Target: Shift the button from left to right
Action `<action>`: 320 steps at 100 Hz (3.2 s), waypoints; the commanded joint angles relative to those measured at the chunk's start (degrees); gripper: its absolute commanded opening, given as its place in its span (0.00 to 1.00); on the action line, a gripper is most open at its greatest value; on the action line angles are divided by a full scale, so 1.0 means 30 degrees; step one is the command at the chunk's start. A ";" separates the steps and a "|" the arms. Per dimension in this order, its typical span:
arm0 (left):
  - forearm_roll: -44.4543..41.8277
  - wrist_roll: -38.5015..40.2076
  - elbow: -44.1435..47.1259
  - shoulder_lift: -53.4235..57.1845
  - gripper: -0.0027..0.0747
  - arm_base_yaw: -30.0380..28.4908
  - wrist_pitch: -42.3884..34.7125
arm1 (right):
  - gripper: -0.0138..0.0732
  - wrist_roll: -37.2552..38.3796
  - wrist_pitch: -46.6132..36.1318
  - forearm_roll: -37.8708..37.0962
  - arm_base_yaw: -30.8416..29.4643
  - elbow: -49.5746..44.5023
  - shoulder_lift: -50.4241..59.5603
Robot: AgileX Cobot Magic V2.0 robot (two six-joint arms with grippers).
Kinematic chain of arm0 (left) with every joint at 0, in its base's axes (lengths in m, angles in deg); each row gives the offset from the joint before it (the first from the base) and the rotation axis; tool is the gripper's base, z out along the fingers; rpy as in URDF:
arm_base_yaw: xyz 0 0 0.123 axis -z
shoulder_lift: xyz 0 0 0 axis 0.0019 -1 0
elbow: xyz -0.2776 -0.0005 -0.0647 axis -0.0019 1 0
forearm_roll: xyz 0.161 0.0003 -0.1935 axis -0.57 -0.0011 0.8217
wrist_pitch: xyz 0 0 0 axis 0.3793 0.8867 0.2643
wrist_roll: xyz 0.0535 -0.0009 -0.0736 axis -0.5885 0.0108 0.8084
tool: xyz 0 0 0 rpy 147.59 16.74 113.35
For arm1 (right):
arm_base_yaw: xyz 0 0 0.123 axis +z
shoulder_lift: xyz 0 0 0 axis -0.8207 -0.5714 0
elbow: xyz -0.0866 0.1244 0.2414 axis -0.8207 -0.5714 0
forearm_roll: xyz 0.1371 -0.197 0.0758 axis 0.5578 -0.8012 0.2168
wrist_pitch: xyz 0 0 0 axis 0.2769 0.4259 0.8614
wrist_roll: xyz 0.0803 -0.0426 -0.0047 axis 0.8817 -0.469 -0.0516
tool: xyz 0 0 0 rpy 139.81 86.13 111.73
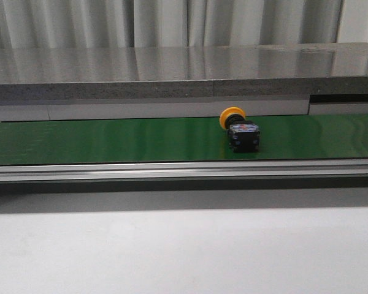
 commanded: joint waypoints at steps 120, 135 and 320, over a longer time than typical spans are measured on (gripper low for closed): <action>0.0156 0.0106 -0.0510 -0.0190 0.01 0.0122 -0.1564 | 0.86 -0.3198 -0.2670 0.0761 0.2274 0.8029 -1.3147; 0.0156 0.0106 -0.0510 -0.0190 0.01 0.0122 -0.1564 | 0.85 -0.3077 -0.2650 0.0709 0.2274 0.8029 -1.3773; 0.0156 0.0106 -0.0510 -0.0190 0.01 0.0122 -0.1564 | 0.37 -0.6710 -0.2637 -0.1569 -1.0235 0.9938 -1.5493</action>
